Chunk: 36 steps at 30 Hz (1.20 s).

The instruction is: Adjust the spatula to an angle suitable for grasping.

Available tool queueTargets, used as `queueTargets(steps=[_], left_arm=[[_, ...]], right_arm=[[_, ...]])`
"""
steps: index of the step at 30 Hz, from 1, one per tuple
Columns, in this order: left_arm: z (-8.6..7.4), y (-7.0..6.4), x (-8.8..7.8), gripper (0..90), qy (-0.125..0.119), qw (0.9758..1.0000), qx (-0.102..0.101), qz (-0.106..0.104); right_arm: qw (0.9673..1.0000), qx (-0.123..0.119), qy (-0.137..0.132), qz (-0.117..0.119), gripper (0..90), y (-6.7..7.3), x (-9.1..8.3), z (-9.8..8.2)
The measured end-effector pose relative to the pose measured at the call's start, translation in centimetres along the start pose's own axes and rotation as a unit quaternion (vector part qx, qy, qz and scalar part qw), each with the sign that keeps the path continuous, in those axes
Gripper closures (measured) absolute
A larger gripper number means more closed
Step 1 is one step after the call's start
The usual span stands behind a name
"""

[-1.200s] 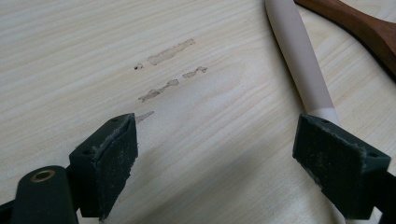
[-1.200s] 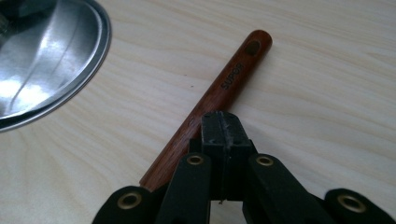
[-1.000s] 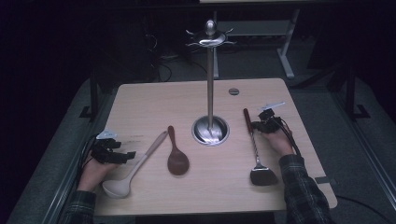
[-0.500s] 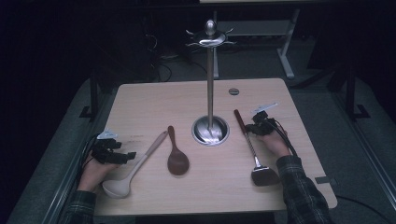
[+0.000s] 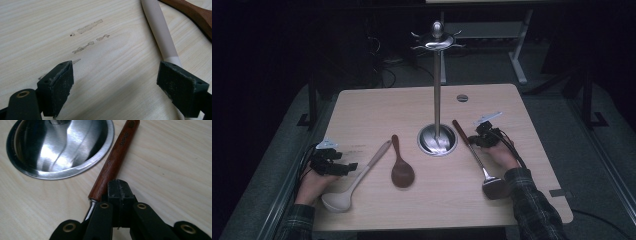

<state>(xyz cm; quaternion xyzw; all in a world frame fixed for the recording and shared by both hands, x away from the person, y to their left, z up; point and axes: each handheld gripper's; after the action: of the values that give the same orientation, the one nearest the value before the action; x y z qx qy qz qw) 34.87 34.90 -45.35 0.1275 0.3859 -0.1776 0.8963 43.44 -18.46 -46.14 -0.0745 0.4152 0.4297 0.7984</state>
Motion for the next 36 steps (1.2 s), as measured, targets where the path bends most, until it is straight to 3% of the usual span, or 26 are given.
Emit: queueTargets(steps=[8, 14, 15, 17, 20, 26, 36], left_arm=[[0.0, 0.1, -0.1, 13.7, 0.000, 1.0000, 0.000, 0.001], [-0.1, 0.2, -0.2, 13.7, -0.001, 1.0000, -0.004, 0.002], [-0.1, 0.3, -0.1, 13.6, -0.002, 1.0000, -0.005, 0.001], [-0.1, 0.2, -0.1, 13.7, -0.001, 1.0000, -0.002, 0.002], [-0.1, 0.1, -0.1, 13.7, -0.002, 1.0000, -0.003, 0.002], [0.1, -0.2, -0.2, 13.6, -0.002, 1.0000, 0.000, 0.002], [0.0, 0.0, -0.2, 13.7, -0.001, 1.0000, 0.000, 0.004]], right_arm=[[1.0000, -0.006, 0.006, 0.004, 89.6, 0.6, 0.0, 0.2], [1.0000, -0.003, 0.007, 0.004, 89.6, 1.7, -2.1, -0.2], [0.9998, -0.016, 0.009, 0.004, 89.7, 3.0, -2.9, -0.7], [0.9998, -0.007, 0.011, 0.015, 89.7, 3.9, -3.5, -1.2], [0.9996, -0.014, 0.016, 0.016, 89.7, 5.6, -4.2, -2.4], [0.9986, -0.020, 0.044, 0.023, 89.6, 7.6, -4.2, -4.6], [0.9984, -0.007, 0.056, 0.007, 89.7, 7.2, -4.6, -6.0]])
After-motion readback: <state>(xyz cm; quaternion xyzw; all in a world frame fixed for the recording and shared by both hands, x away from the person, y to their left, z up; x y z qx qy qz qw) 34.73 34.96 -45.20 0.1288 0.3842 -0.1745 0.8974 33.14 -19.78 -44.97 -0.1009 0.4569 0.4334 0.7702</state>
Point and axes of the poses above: each handheld gripper's, and its own axes: x roughly forward along the jaws, z roughly out of its top, y roughly to its left, and after that the axes turned 14 degrees about z, right-handed
